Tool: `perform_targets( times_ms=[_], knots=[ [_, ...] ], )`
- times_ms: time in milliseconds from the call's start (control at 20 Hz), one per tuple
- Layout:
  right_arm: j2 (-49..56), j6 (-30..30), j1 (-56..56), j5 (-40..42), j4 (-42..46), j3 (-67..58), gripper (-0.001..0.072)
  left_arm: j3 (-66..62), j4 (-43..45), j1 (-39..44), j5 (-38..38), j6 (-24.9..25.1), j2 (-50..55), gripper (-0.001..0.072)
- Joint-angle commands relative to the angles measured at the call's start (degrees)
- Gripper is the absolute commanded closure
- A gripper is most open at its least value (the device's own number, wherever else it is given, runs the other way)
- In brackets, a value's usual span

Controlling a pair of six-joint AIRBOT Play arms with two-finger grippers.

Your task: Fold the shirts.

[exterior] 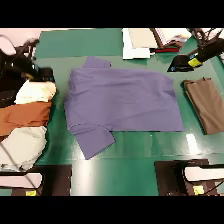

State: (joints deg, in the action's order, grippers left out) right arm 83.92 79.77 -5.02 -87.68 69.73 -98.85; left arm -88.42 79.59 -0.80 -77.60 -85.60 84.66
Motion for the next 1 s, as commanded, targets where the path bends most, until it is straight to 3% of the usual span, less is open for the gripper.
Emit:
perform_targets(
  times_ms=[0,300,750,800,900,950],
  knots=[
    [-6.58,-0.35,0.94,-2.93,-1.22,0.04,0.0284,21.44,-3.32,-1.31,3.32,0.57,-10.88,0.0188],
    [-13.88,-0.24,1.79,-2.67,-1.20,0.04,0.0284,51.60,-16.72,-1.31,13.99,0.57,-25.20,0.0189],
    [-14.99,0.35,1.79,-2.95,-1.25,0.04,0.0284,58.66,-24.37,6.21,27.19,0.55,-25.31,0.0191],
    [-14.97,0.33,1.70,-3.23,-1.20,0.04,0.0284,58.64,-25.09,6.97,27.63,0.52,-25.31,0.0289],
    [-15.04,0.33,0.02,-4.63,-1.14,0.42,0.0284,58.31,-26.43,7.10,27.43,0.59,-25.33,0.0681],
    [-15.74,0.33,-1.49,-4.59,-1.14,2.23,0.0284,57.29,-25.75,7.10,26.49,0.61,-25.35,0.0681]
  ],
)
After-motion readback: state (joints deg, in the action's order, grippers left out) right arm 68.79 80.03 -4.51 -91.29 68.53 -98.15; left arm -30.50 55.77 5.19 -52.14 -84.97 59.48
